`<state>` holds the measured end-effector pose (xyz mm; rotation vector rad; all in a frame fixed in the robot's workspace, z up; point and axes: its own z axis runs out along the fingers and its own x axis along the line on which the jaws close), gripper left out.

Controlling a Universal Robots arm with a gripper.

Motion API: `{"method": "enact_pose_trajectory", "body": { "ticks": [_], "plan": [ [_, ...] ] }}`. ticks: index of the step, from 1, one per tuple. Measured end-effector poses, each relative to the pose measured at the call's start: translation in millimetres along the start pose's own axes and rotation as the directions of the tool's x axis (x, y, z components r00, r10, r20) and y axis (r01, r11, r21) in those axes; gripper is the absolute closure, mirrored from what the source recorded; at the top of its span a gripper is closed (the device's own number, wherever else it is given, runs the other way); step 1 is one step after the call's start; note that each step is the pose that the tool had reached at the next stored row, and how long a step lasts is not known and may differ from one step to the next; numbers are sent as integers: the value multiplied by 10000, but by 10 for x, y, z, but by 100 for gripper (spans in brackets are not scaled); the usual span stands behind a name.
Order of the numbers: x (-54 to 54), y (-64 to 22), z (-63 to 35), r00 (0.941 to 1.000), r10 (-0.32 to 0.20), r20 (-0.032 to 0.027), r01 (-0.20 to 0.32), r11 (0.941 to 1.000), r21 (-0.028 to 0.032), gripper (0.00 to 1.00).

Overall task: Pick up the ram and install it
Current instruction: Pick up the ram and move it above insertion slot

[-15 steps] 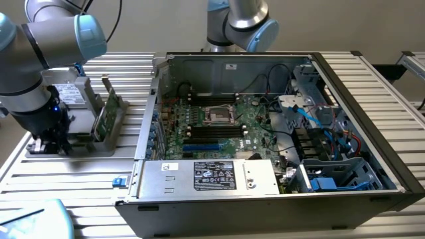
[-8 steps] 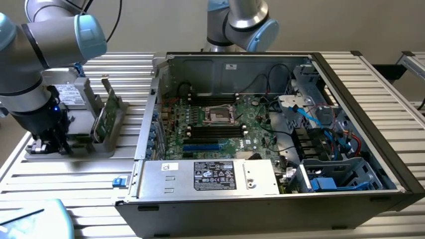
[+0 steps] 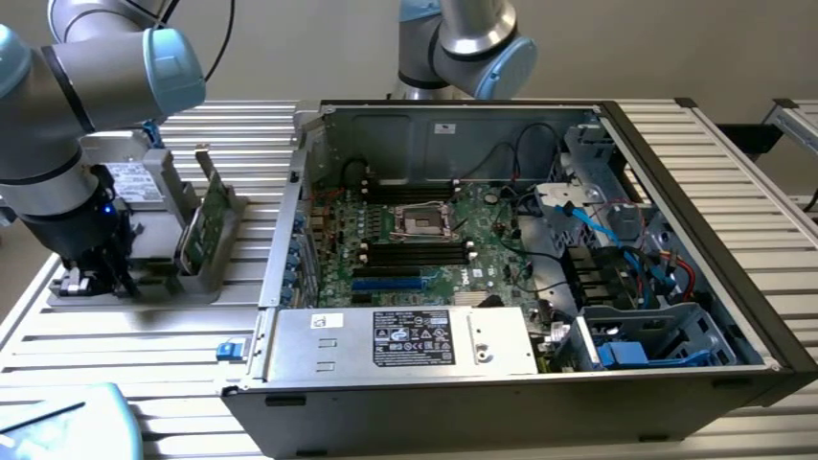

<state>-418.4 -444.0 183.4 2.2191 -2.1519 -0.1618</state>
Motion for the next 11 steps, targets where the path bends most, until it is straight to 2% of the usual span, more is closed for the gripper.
{"method": "enact_pose_trajectory", "body": {
  "ticks": [4,6,7,11],
  "plan": [
    [0,0,0,10000,0,-1,0,10000,0,86],
    [0,0,0,10000,1,0,-1,10000,0,84],
    [0,0,0,10000,0,0,0,10000,0,78],
    [0,0,0,10000,0,0,0,10000,0,78]
  ]
}}
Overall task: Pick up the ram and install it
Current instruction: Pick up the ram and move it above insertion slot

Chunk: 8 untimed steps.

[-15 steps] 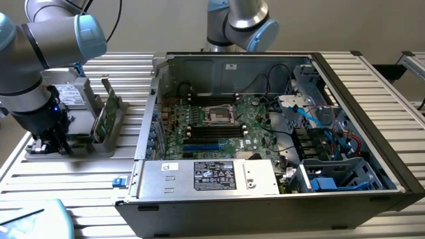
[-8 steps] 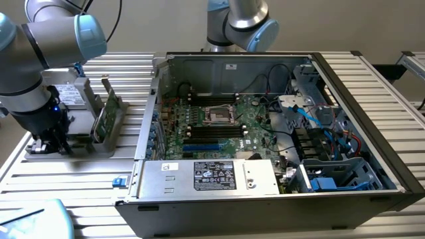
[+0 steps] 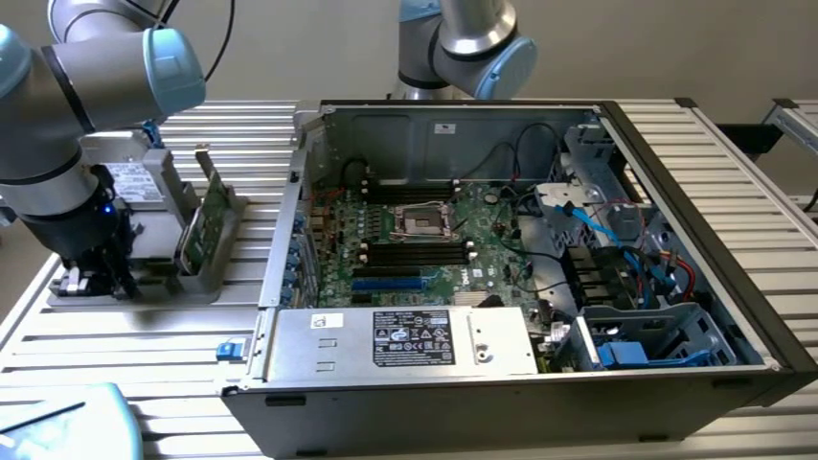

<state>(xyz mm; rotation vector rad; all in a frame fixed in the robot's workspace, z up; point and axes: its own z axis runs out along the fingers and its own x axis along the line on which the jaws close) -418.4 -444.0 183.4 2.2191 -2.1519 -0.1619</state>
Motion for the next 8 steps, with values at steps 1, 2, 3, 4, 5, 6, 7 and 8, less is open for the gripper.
{"method": "enact_pose_trajectory", "body": {
  "ticks": [1,2,3,4,5,6,7,8],
  "plan": [
    [0,0,0,10000,0,0,0,10000,0,78],
    [0,0,-3,10000,0,0,0,10000,0,78],
    [0,0,-5,10000,0,1,0,10000,0,78],
    [0,1,-7,10000,0,0,0,10000,0,78],
    [0,1,-9,10000,0,1,0,10000,1,78],
    [0,1,-11,10000,0,1,0,10000,1,78],
    [-1,2,-14,10000,0,0,0,10000,0,78],
    [-1,2,-17,10000,0,0,0,10000,0,78]
  ]
}}
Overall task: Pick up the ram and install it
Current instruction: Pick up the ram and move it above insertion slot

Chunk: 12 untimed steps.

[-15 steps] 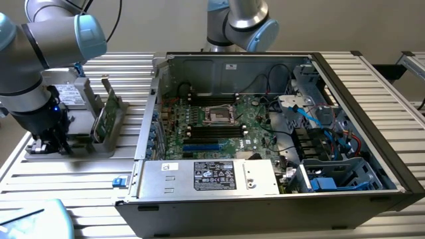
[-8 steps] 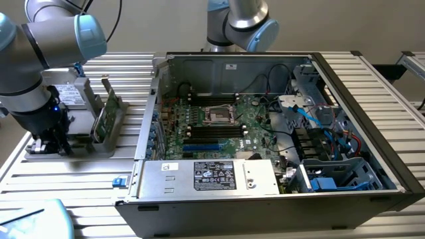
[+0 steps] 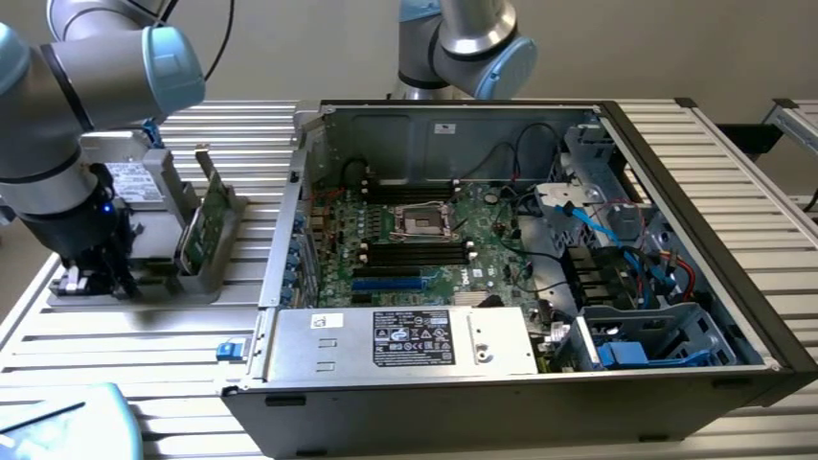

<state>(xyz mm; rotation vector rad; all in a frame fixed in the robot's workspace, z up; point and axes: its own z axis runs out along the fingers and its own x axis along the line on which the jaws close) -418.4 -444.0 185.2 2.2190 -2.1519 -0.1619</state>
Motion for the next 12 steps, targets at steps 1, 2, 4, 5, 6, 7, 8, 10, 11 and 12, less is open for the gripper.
{"method": "enact_pose_trajectory", "body": {
  "ticks": [1,2,4,5,6,7,8,10,11,12],
  "plan": [
    [0,1,-3,10000,0,0,0,10000,-1,78],
    [0,0,-6,10000,0,0,0,10000,1,78],
    [-1,1,-12,10000,0,1,0,10000,1,78],
    [-1,2,-15,10000,0,1,0,10000,1,78],
    [-1,2,-19,10000,0,0,0,10000,0,78],
    [-1,2,-22,10000,0,0,0,10000,0,78],
    [-1,3,-27,10000,0,0,0,10000,-1,78],
    [-1,4,-34,10000,0,0,0,10000,1,78],
    [-2,4,-36,10000,-1,1,1,10000,2,78],
    [-2,4,-40,10000,0,1,0,10000,1,78]
  ]
}}
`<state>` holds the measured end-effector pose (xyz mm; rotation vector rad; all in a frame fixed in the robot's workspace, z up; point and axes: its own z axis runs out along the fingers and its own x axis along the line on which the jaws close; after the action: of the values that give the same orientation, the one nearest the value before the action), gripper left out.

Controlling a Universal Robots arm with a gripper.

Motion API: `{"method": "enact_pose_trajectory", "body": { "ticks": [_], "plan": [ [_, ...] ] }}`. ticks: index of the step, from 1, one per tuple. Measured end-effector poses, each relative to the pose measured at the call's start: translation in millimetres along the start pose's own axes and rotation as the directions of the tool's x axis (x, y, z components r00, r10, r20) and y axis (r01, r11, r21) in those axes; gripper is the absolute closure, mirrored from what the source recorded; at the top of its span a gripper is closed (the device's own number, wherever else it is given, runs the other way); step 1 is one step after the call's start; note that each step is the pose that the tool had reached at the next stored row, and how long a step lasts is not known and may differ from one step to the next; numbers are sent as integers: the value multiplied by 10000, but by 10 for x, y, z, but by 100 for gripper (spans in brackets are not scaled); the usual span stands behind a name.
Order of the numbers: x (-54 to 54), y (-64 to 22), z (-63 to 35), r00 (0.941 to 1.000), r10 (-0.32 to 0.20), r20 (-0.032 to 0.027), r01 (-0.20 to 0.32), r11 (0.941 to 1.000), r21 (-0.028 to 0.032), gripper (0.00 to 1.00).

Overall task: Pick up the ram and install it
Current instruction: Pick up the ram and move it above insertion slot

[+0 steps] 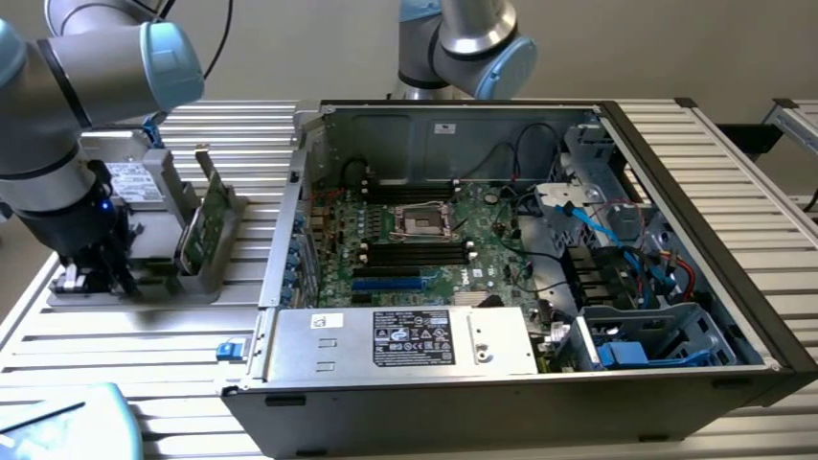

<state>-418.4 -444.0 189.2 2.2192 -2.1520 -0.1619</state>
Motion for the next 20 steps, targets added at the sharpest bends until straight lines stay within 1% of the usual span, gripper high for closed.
{"method": "enact_pose_trajectory", "body": {
  "ticks": [9,10,11,12,20],
  "plan": [
    [-1,2,-23,10000,0,0,0,10000,1,78],
    [-1,3,-23,10000,0,0,0,10000,0,80],
    [-1,3,-24,10000,0,-2,0,10000,-1,80],
    [-1,3,-24,10000,0,-2,0,10000,-1,86],
    [-1,3,-24,10000,0,-1,0,10000,-1,86]
  ]
}}
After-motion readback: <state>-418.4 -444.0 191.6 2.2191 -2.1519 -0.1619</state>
